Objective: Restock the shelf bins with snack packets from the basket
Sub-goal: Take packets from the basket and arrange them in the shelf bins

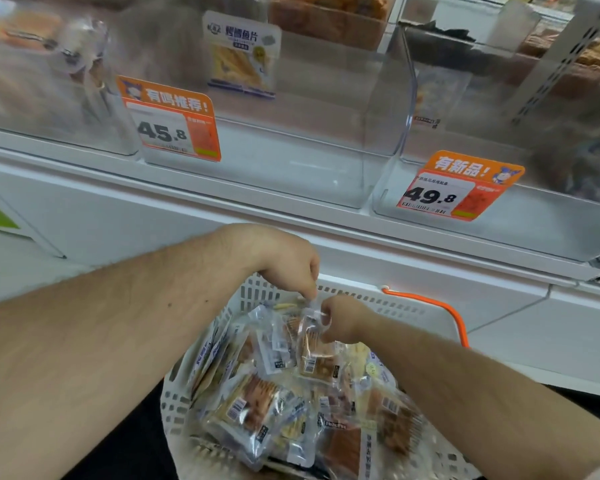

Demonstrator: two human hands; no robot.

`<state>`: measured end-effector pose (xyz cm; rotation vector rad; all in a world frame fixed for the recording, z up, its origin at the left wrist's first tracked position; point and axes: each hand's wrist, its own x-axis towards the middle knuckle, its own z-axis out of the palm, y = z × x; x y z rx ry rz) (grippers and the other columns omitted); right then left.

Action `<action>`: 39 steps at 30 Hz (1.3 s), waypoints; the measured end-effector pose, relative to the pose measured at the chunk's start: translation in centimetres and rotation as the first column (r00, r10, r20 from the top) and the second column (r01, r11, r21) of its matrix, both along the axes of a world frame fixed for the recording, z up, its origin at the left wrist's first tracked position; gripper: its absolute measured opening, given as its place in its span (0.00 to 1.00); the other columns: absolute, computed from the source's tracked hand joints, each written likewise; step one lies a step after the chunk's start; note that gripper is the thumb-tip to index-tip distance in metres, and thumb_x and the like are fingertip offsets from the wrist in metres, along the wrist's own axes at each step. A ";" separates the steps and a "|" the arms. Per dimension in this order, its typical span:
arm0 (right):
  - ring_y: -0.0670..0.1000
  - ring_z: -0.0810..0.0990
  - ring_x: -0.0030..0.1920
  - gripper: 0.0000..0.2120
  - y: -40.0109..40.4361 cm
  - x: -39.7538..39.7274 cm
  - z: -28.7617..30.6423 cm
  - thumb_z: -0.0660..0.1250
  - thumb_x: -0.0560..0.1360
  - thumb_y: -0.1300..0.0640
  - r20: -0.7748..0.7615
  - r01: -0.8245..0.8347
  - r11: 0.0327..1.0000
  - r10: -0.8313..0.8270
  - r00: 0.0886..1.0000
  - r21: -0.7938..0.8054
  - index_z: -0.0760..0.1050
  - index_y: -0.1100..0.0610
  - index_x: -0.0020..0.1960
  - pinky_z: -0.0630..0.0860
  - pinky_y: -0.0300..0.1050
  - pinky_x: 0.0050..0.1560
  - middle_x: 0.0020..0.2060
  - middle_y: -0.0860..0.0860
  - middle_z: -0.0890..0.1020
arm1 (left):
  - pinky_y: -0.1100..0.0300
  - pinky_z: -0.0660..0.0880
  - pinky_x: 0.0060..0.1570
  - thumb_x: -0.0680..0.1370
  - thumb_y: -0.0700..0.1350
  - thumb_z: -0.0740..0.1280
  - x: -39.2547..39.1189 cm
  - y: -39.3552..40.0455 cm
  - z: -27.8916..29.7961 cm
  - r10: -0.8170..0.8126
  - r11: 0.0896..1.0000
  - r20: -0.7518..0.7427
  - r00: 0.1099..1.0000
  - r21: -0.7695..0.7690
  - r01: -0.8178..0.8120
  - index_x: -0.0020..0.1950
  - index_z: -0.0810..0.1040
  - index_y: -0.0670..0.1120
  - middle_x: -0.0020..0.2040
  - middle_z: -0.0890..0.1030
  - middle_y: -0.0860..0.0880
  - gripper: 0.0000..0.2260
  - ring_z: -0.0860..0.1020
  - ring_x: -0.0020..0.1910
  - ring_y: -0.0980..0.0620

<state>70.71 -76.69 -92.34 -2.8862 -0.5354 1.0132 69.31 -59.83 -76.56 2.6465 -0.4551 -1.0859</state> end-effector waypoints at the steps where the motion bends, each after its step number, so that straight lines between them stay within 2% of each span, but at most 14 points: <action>1: 0.53 0.77 0.50 0.12 -0.3 0.2 0.8 0.75 0.72 0.53 0.010 -0.017 1.000 0.017 1.000 0.000 0.77 0.56 0.52 0.74 0.46 0.51 0.52 0.52 0.80 | 0.51 0.75 0.55 0.79 0.53 0.66 0.1 0.0 0.0 0.007 1.000 -0.004 1.000 -0.005 -0.007 0.64 0.77 0.48 0.60 0.80 0.45 0.16 0.76 0.48 0.47; 4: 0.51 0.74 0.46 0.09 -1.2 0.6 4.2 0.75 0.73 0.55 -0.003 -0.096 0.995 0.096 0.995 0.003 0.75 0.54 0.41 0.70 0.43 0.45 0.44 0.49 0.78 | 0.51 0.76 0.57 0.80 0.53 0.65 0.2 -0.2 0.0 0.033 0.999 -0.008 0.999 -0.019 -0.034 0.64 0.77 0.47 0.56 0.79 0.49 0.16 0.77 0.50 0.47; 7: 0.51 0.77 0.46 0.07 -1.9 0.8 8.3 0.76 0.71 0.58 0.045 -0.148 0.987 0.145 0.988 0.069 0.78 0.56 0.42 0.72 0.43 0.45 0.44 0.49 0.80 | 0.54 0.72 0.43 0.79 0.52 0.66 0.3 -0.4 -0.3 0.153 0.985 -0.035 0.988 -0.080 -0.155 0.54 0.75 0.45 0.50 0.74 0.46 0.11 0.70 0.41 0.47; 9: 0.51 0.80 0.49 0.09 -2.7 0.9 11.2 0.76 0.70 0.61 0.125 -0.129 0.973 0.106 0.986 0.190 0.77 0.54 0.40 0.77 0.45 0.50 0.47 0.50 0.84 | 0.53 0.78 0.44 0.79 0.52 0.67 0.1 -0.5 -0.6 0.315 0.942 -0.048 0.948 -0.103 -0.318 0.62 0.74 0.45 0.55 0.78 0.45 0.16 0.75 0.44 0.46; 14: 0.44 0.83 0.47 0.19 -5.0 0.1 15.7 0.74 0.68 0.72 0.206 -0.023 0.795 -0.129 0.970 0.606 0.74 0.50 0.31 0.80 0.50 0.52 0.44 0.45 0.84 | 0.34 0.73 0.59 0.79 0.62 0.63 -0.2 -0.7 -1.8 0.610 0.555 -0.588 0.532 -0.163 -0.816 0.80 0.54 0.45 0.76 0.62 0.36 0.36 0.73 0.66 0.36; 16: 0.43 0.84 0.47 0.21 -5.6 -0.2 16.2 0.71 0.69 0.75 0.181 0.016 0.710 -0.201 0.963 0.704 0.74 0.50 0.32 0.81 0.51 0.49 0.43 0.44 0.84 | 0.35 0.73 0.54 0.79 0.63 0.62 -0.5 -1.0 -2.0 0.547 0.393 -0.766 0.338 -0.122 -0.911 0.79 0.53 0.42 0.70 0.71 0.35 0.38 0.77 0.61 0.35; 18: 0.41 0.83 0.46 0.21 -5.6 -0.2 16.4 0.71 0.68 0.77 0.183 0.009 0.674 -0.213 0.960 0.739 0.74 0.52 0.32 0.80 0.39 0.48 0.43 0.46 0.84 | 0.35 0.72 0.52 0.80 0.60 0.62 -1.1 -1.5 -2.2 0.468 0.293 -0.853 0.232 -0.098 -0.951 0.73 0.62 0.38 0.55 0.80 0.36 0.32 0.80 0.52 0.38; 22: 0.42 0.83 0.49 0.21 -5.8 -0.3 17.0 0.71 0.69 0.76 0.194 -0.028 0.672 -0.174 0.965 0.740 0.75 0.50 0.34 0.78 0.34 0.51 0.46 0.47 0.83 | 0.40 0.76 0.53 0.83 0.46 0.60 -1.8 -2.2 -3.0 0.458 0.097 -0.859 0.230 -0.209 -0.973 0.57 0.76 0.41 0.46 0.83 0.43 0.10 0.82 0.44 0.45; 26: 0.46 0.82 0.53 0.25 -7.1 -0.3 19.2 0.61 0.68 0.78 0.227 -0.053 0.811 -0.099 0.969 0.582 0.77 0.47 0.38 0.78 0.42 0.58 0.48 0.46 0.83 | 0.47 0.82 0.48 0.82 0.38 0.62 -1.5 -2.2 -3.1 0.553 -0.098 -0.773 0.310 -0.429 -0.898 0.58 0.76 0.42 0.52 0.84 0.43 0.07 0.84 0.49 0.44; 27: 0.47 0.83 0.52 0.24 -7.4 -0.4 19.9 0.60 0.69 0.77 0.247 -0.040 0.853 -0.105 0.963 0.520 0.79 0.48 0.38 0.78 0.42 0.55 0.47 0.46 0.83 | 0.46 0.82 0.47 0.80 0.37 0.65 -1.5 -2.2 -3.2 0.641 -0.075 -0.679 0.358 -0.520 -0.851 0.56 0.76 0.44 0.51 0.84 0.43 0.06 0.84 0.48 0.44; 29: 0.46 0.80 0.45 0.18 -7.4 -0.6 20.9 0.62 0.71 0.73 0.361 -0.013 0.919 -0.142 0.922 0.395 0.82 0.52 0.43 0.74 0.33 0.44 0.43 0.45 0.80 | 0.42 0.81 0.51 0.76 0.37 0.72 -1.8 -2.1 -3.2 0.772 0.130 -0.384 0.507 -0.685 -0.717 0.51 0.76 0.45 0.46 0.82 0.46 0.08 0.82 0.46 0.45; 32: 0.41 0.71 0.41 0.18 -6.4 -1.6 21.7 0.66 0.70 0.68 0.450 0.031 0.922 -0.218 0.866 0.387 0.82 0.52 0.55 0.65 0.28 0.39 0.40 0.38 0.74 | 0.52 0.80 0.46 0.72 0.38 0.76 -2.5 -2.6 -2.2 0.749 0.362 -0.101 0.655 -0.766 -0.532 0.46 0.76 0.47 0.40 0.77 0.49 0.10 0.77 0.39 0.50; 36: 0.46 0.79 0.48 0.22 -4.7 -3.0 20.8 0.72 0.74 0.50 0.335 0.025 0.908 -0.179 0.925 0.417 0.75 0.53 0.66 0.72 0.37 0.52 0.58 0.45 0.81 | 0.57 0.78 0.42 0.71 0.38 0.77 -2.9 -3.7 -0.9 0.705 0.408 0.001 0.709 -0.818 -0.405 0.45 0.77 0.49 0.43 0.79 0.48 0.12 0.76 0.36 0.53; 39: 0.48 0.81 0.32 0.07 -4.2 -3.2 20.4 0.70 0.77 0.51 0.244 0.076 0.894 -0.201 0.949 0.442 0.79 0.52 0.53 0.74 0.39 0.35 0.49 0.46 0.83 | 0.50 0.80 0.46 0.70 0.37 0.77 -3.0 -4.1 -0.4 0.700 0.397 0.013 0.714 -0.838 -0.374 0.45 0.78 0.50 0.44 0.81 0.45 0.12 0.78 0.38 0.50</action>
